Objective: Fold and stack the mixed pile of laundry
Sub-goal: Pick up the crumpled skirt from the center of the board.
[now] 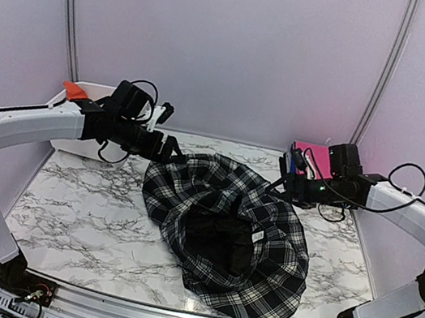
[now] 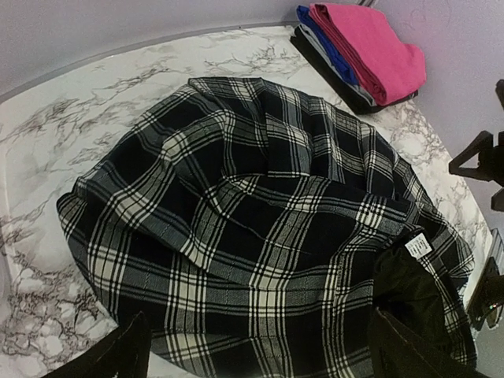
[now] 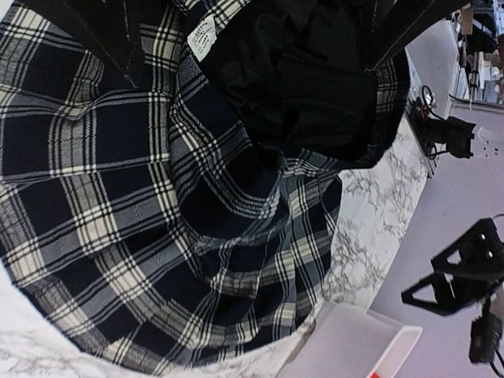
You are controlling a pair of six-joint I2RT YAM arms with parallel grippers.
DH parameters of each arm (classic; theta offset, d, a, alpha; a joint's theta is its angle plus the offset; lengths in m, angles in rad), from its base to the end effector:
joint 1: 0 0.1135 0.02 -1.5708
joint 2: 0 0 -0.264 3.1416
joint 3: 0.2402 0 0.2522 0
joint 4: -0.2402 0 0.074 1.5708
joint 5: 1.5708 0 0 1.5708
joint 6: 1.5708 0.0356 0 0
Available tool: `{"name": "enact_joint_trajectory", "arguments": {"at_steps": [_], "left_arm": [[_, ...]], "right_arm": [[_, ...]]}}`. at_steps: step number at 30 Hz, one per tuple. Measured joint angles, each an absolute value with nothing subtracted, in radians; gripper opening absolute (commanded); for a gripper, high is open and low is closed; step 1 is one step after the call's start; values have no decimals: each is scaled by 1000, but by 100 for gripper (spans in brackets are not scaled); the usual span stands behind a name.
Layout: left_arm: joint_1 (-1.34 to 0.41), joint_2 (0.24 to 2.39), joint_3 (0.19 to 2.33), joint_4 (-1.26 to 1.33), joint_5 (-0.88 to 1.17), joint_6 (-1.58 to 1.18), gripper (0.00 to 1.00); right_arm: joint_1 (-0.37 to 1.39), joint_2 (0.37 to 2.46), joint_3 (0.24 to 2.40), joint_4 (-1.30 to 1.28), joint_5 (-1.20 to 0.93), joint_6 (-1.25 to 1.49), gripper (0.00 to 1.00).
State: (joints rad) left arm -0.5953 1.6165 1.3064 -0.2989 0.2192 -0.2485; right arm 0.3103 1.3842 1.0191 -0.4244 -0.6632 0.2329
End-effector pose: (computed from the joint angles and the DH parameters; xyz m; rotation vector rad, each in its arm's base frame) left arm 0.3044 -0.2155 0.2974 0.5156 2.1945 -0.7068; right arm 0.2724 0.1104 0.2690 -0.4258 2.3461 1.0439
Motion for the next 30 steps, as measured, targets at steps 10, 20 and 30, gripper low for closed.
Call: {"name": "enact_joint_trajectory", "arguments": {"at_steps": [10, 20, 30], "left_arm": [[-809, 1911, 1626, -435, 173, -33, 98], [-803, 2075, 1789, -447, 319, 388, 90], [-847, 2293, 1952, -439, 371, 516, 38]], "right_arm": [[379, 1598, 991, -438, -645, 266, 76], [379, 1617, 991, -445, -653, 260, 73], [379, 1576, 942, -484, -653, 263, 68]]}}
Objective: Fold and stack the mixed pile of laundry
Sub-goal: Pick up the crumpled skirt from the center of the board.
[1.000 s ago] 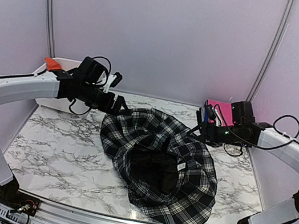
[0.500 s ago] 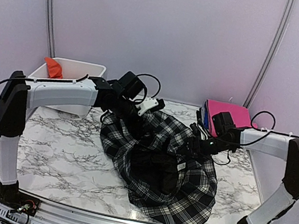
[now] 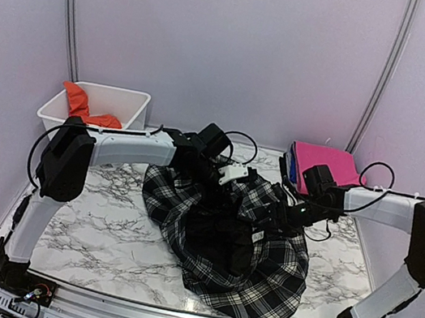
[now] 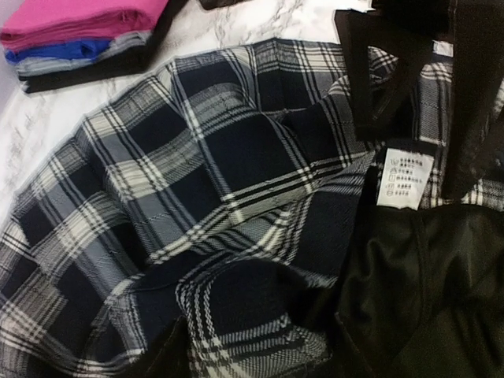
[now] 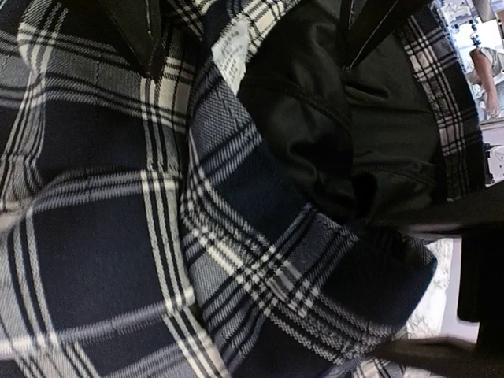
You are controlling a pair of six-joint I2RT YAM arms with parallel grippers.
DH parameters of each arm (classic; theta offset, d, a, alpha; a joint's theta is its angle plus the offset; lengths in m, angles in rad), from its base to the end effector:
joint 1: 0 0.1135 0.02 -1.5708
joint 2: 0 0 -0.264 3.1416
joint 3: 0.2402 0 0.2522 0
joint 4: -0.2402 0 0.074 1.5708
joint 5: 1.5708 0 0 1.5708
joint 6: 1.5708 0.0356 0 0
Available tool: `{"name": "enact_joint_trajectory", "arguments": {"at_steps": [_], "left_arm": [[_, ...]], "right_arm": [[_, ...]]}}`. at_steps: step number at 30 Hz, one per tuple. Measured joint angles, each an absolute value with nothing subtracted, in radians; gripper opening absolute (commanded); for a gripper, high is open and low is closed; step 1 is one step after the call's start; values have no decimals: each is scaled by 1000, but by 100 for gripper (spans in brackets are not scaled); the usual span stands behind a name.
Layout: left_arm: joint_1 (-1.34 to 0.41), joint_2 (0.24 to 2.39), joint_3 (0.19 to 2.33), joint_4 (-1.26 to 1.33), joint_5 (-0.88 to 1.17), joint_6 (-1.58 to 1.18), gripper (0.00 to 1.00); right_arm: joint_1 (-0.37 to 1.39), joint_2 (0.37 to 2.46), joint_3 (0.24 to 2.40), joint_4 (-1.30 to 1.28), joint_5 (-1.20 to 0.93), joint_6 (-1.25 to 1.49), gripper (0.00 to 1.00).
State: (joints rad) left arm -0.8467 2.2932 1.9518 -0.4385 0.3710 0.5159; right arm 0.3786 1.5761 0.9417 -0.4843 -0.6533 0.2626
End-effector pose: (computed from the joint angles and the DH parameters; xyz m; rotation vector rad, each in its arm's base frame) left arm 0.3359 -0.3993 0.2107 1.6262 1.7127 -0.5977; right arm 0.2698 0.1306 0.1886 -0.3697 2.7070 1.0732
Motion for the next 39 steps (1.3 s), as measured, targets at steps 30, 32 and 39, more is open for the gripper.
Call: {"name": "enact_joint_trajectory", "arguments": {"at_steps": [30, 32, 39], "left_arm": [[-624, 1845, 1425, -221, -9, -278, 0], [-619, 1845, 1409, -221, -1, -281, 0], [-586, 1845, 1404, -205, 82, -257, 0]], "right_arm": [[236, 1729, 1366, -561, -686, 23, 78], [236, 1637, 1250, -553, -686, -6, 78], [239, 1486, 1051, -444, -686, -143, 77]]}}
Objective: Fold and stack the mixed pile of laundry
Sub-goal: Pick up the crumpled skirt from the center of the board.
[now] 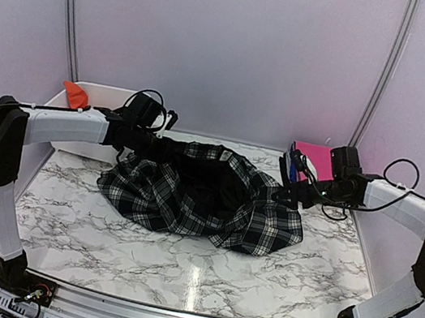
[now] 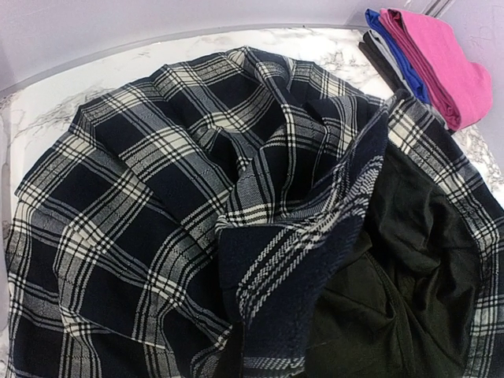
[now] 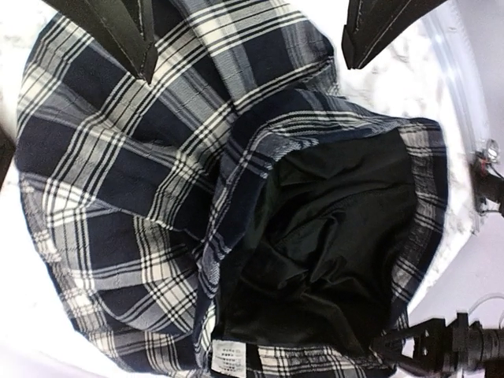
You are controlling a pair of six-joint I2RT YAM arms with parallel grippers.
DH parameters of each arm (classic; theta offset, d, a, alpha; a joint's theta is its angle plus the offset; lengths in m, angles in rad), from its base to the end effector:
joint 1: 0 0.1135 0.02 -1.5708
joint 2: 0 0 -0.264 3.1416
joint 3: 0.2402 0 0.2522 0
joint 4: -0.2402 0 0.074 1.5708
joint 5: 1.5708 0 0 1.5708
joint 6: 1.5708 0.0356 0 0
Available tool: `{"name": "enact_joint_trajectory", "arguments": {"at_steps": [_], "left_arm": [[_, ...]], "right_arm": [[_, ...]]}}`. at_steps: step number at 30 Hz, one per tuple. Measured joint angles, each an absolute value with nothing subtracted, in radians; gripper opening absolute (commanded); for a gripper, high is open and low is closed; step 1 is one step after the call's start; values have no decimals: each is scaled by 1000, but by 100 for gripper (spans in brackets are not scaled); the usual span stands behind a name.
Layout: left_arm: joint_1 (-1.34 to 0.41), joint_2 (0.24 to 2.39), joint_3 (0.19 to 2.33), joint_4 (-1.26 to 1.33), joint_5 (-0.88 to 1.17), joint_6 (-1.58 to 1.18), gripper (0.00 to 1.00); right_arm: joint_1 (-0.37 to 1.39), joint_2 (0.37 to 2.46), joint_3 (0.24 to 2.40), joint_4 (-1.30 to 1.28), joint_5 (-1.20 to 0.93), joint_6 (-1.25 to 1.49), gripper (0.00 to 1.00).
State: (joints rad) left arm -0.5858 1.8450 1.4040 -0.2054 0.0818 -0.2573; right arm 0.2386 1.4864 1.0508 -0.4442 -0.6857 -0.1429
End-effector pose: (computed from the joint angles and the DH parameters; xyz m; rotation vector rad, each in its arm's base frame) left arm 0.3534 -0.2380 0.2514 0.4171 2.2332 -0.5478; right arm 0.2958 0.0951 0.2493 -0.7414 2.2484 0.8776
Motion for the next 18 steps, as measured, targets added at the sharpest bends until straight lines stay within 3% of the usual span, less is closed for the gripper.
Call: {"name": "enact_joint_trajectory", "arguments": {"at_steps": [6, 13, 18], "left_arm": [[-555, 1849, 1405, -195, 142, -231, 0], [-541, 1882, 1408, -185, 185, -211, 0], [-530, 1884, 1408, -184, 207, -196, 0]], "right_arm": [[301, 1496, 955, -347, -620, -289, 75], [335, 1621, 1023, -292, -593, -392, 67], [358, 1718, 1079, -279, -593, -425, 67]]}}
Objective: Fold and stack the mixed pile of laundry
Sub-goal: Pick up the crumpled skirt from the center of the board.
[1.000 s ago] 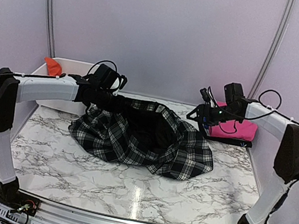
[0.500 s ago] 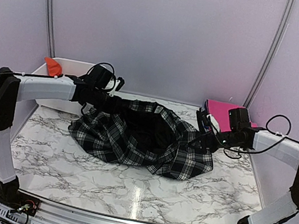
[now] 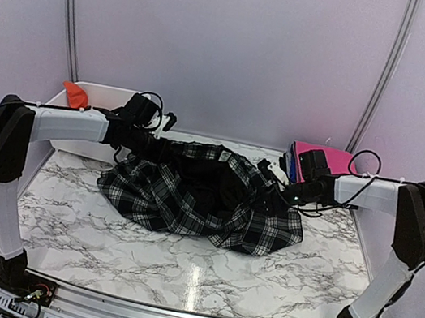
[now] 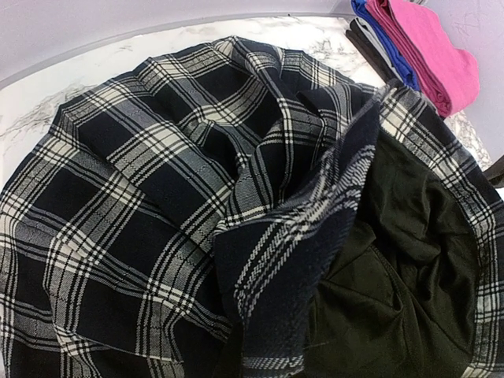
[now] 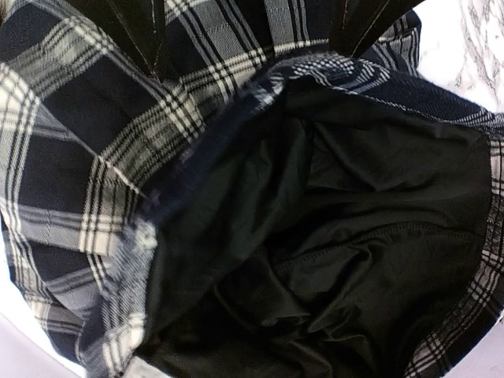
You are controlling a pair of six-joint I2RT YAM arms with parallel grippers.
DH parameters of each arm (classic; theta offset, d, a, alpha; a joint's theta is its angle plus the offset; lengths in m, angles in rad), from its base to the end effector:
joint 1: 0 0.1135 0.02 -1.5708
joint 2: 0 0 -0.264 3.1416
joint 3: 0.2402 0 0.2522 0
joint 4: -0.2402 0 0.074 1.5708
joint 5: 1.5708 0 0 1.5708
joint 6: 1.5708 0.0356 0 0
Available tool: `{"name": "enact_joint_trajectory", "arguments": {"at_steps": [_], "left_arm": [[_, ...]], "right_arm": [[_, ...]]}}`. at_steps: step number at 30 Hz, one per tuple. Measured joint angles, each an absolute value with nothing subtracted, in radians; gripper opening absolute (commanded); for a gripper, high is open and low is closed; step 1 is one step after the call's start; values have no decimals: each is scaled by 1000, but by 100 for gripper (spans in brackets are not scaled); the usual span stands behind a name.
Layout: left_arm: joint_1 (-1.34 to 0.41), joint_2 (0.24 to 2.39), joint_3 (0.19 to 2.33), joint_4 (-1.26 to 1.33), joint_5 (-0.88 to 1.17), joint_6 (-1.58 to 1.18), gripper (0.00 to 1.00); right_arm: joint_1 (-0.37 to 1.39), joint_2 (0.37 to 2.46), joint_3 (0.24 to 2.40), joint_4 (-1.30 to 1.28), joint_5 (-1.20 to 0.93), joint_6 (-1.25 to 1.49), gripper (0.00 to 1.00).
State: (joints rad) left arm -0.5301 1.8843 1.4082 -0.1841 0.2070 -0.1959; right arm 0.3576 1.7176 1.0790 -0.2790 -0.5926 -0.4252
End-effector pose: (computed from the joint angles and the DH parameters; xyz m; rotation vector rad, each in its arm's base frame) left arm 0.3695 -0.2250 0.2389 0.4948 2.2344 -0.6193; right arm 0.3246 0.1425 0.1946 -1.1381 2.1111 0.7006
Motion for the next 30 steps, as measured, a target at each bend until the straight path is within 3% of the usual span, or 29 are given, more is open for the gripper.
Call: {"name": "enact_joint_trajectory", "arguments": {"at_steps": [9, 15, 19, 22, 28, 30], "left_arm": [[-509, 1894, 1417, -185, 247, -169, 0], [-503, 1917, 1444, -184, 269, -158, 0], [-499, 1919, 1445, -184, 280, -151, 0], [-498, 1922, 1446, -184, 290, -149, 0], [-496, 1930, 1447, -184, 299, -145, 0], [-495, 1930, 1447, -184, 300, -141, 0]], "right_arm": [[384, 1767, 1187, -290, -616, -466, 66], [426, 1800, 1247, -328, -620, -498, 85], [443, 1800, 1244, -349, -611, -514, 84], [445, 1800, 1244, -355, -607, -527, 64], [445, 1832, 1274, -372, -584, -536, 2], [445, 1842, 1282, -376, -576, -529, 0]]}}
